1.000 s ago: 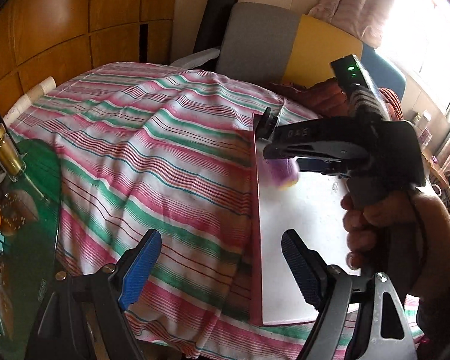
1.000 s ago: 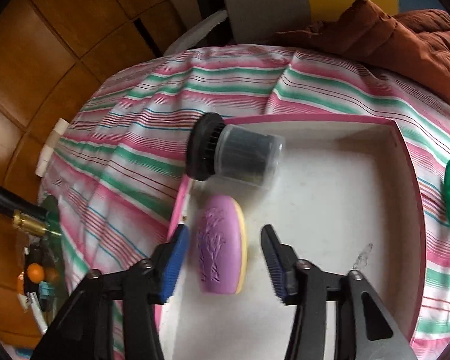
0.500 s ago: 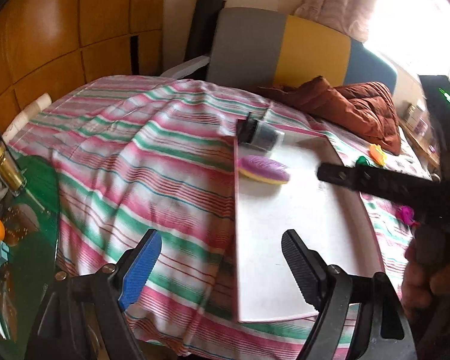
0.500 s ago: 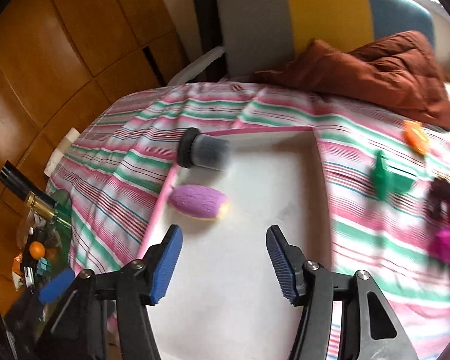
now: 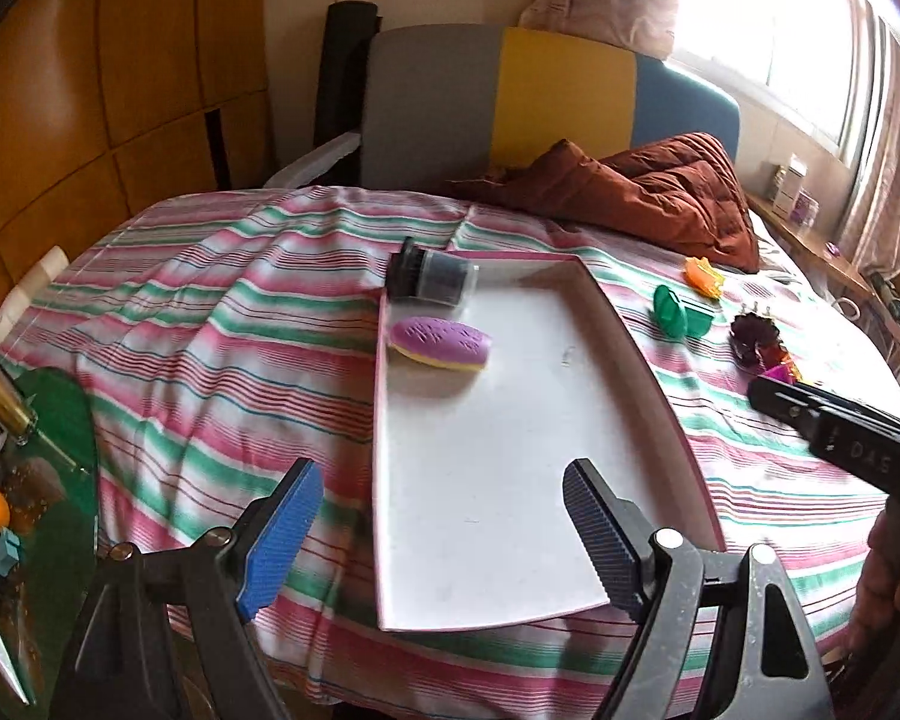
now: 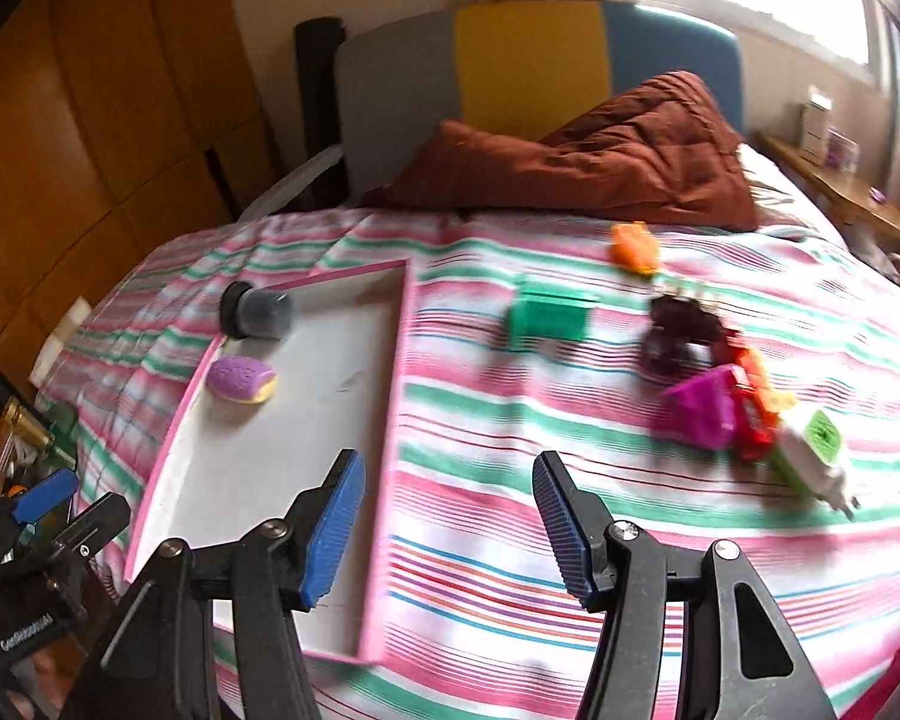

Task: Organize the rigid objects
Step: 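Move the left tool to the green spool and grasp it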

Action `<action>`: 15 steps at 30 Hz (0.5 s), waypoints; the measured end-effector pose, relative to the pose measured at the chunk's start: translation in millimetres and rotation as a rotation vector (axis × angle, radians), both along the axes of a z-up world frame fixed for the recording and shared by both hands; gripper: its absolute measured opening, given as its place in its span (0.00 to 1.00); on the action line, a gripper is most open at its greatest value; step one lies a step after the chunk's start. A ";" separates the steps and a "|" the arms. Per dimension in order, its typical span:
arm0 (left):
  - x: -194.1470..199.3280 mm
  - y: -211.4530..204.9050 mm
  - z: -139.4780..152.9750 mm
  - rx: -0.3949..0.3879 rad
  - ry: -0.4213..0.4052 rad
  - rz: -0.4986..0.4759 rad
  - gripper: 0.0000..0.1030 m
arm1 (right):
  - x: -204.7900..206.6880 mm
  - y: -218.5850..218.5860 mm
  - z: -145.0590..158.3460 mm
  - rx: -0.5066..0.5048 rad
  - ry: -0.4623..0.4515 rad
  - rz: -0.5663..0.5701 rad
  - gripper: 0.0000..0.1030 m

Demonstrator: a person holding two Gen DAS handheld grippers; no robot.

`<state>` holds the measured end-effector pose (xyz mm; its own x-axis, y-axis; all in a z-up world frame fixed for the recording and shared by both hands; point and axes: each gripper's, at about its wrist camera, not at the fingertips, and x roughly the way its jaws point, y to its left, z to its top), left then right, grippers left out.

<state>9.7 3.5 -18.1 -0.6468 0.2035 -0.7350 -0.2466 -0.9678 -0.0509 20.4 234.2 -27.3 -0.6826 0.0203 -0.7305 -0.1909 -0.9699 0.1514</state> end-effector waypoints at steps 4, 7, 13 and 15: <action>1.7 12.3 0.9 -0.008 0.005 -0.028 0.82 | 14.2 26.1 5.7 0.024 0.016 -0.058 0.59; 1.6 23.9 1.9 -0.011 0.005 -0.051 0.82 | 22.6 51.4 11.1 0.040 0.029 -0.107 0.60; 3.3 40.2 2.6 -0.018 0.006 -0.083 0.82 | 36.6 94.2 20.4 0.072 0.037 -0.190 0.62; 3.9 46.0 2.1 -0.020 0.006 -0.096 0.82 | 39.5 107.4 23.4 0.076 0.042 -0.213 0.67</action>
